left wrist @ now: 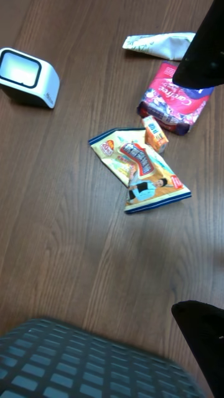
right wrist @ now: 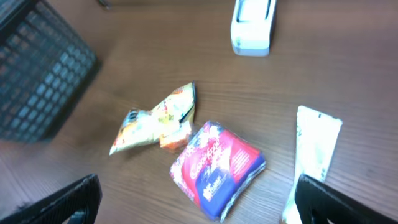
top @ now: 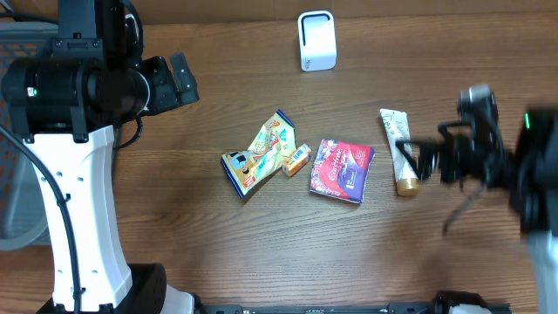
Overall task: Scan the item barcode
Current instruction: 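Swing the right gripper over the white tube and lower onto it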
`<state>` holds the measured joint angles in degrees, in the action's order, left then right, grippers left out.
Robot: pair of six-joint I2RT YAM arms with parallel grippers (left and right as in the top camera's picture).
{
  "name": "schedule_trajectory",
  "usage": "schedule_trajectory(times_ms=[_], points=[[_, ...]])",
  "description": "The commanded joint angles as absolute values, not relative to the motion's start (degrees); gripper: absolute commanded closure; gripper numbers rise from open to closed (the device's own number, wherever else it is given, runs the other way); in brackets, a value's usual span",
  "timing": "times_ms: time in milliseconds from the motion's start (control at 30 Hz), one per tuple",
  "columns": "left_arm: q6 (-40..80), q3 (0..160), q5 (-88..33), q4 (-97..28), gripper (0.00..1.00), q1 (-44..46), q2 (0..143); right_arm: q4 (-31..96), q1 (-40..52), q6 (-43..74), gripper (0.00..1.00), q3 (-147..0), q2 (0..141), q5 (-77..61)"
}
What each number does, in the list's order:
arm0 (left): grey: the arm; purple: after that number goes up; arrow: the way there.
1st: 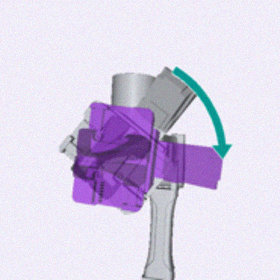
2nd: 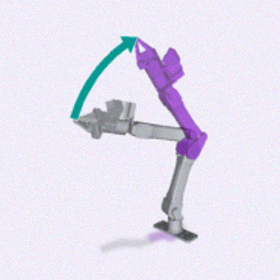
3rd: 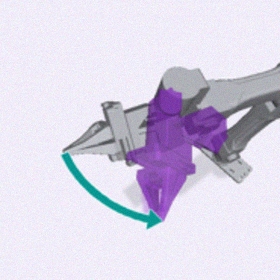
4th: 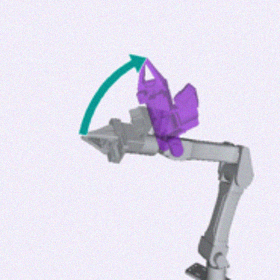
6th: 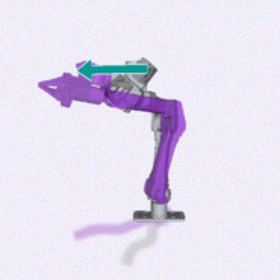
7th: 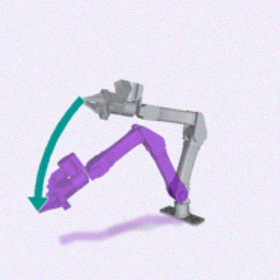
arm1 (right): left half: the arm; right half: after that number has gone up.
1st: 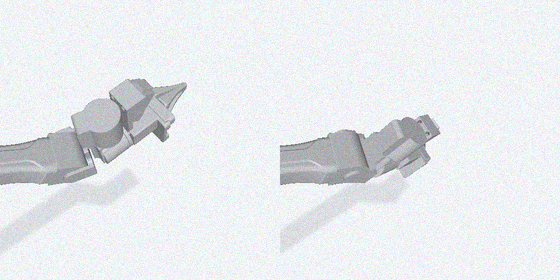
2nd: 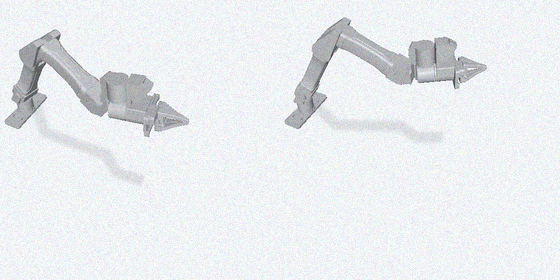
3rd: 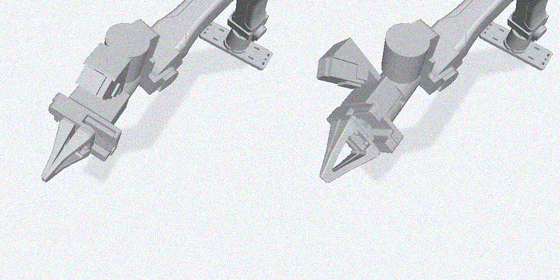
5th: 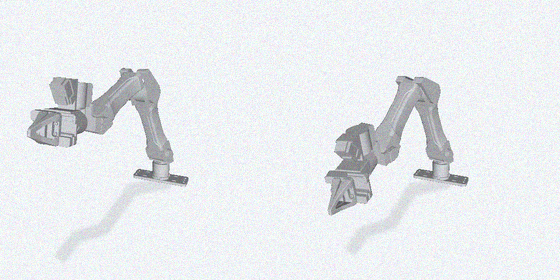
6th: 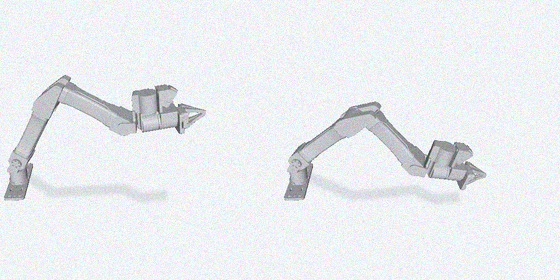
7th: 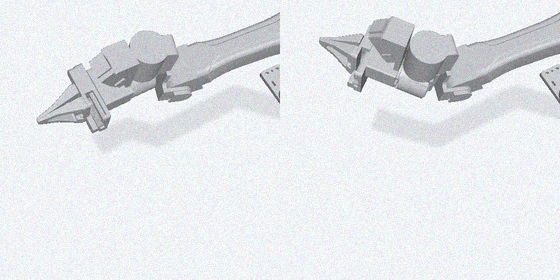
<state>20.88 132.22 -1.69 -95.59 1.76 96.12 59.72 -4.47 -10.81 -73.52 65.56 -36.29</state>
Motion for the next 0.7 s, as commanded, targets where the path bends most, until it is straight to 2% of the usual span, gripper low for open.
schedule_trajectory(times_ms=[0,233,667], points=[[21.45,132.07,-1.61,-95.37,0.00,1.52,95.26,65.54,-4.62,-11.81,0.00,-83.94,76.86,-38.28],[21.45,132.07,-1.48,-95.39,0.00,1.52,95.24,71.44,-4.62,-11.81,0.00,-87.77,94.41,-37.56],[21.45,132.07,-1.48,-95.42,0.00,1.52,95.24,68.16,-4.62,-3.75,0.00,-86.89,109.97,-20.75]])
